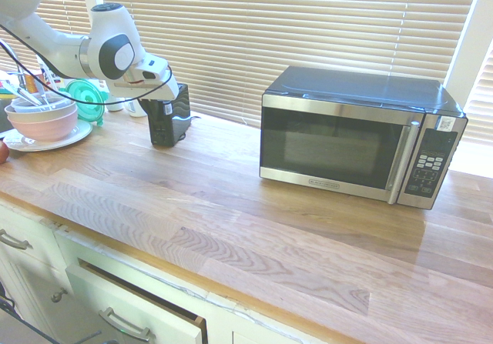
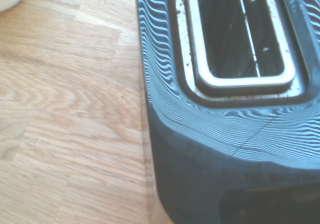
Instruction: Press the toaster
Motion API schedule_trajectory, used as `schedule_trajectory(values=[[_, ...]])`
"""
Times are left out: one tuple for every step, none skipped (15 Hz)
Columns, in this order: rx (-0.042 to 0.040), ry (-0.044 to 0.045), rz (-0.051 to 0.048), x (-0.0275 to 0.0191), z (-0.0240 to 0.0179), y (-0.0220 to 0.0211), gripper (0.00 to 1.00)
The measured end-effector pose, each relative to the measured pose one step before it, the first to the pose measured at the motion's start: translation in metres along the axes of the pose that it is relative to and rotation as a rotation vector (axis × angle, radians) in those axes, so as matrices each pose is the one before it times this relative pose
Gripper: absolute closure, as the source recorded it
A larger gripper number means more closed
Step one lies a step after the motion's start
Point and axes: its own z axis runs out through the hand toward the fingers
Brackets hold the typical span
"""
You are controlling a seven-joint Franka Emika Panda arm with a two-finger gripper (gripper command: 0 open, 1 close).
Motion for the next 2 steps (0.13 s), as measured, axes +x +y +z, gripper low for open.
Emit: schedule_trajectory(values=[[0.00300,-0.00032,-0.00068,0.00019,0.00129,-0.00031,1.00],[0.00040,-0.00094,-0.00056,-0.00029,0.00144,-0.00007,1.00]])
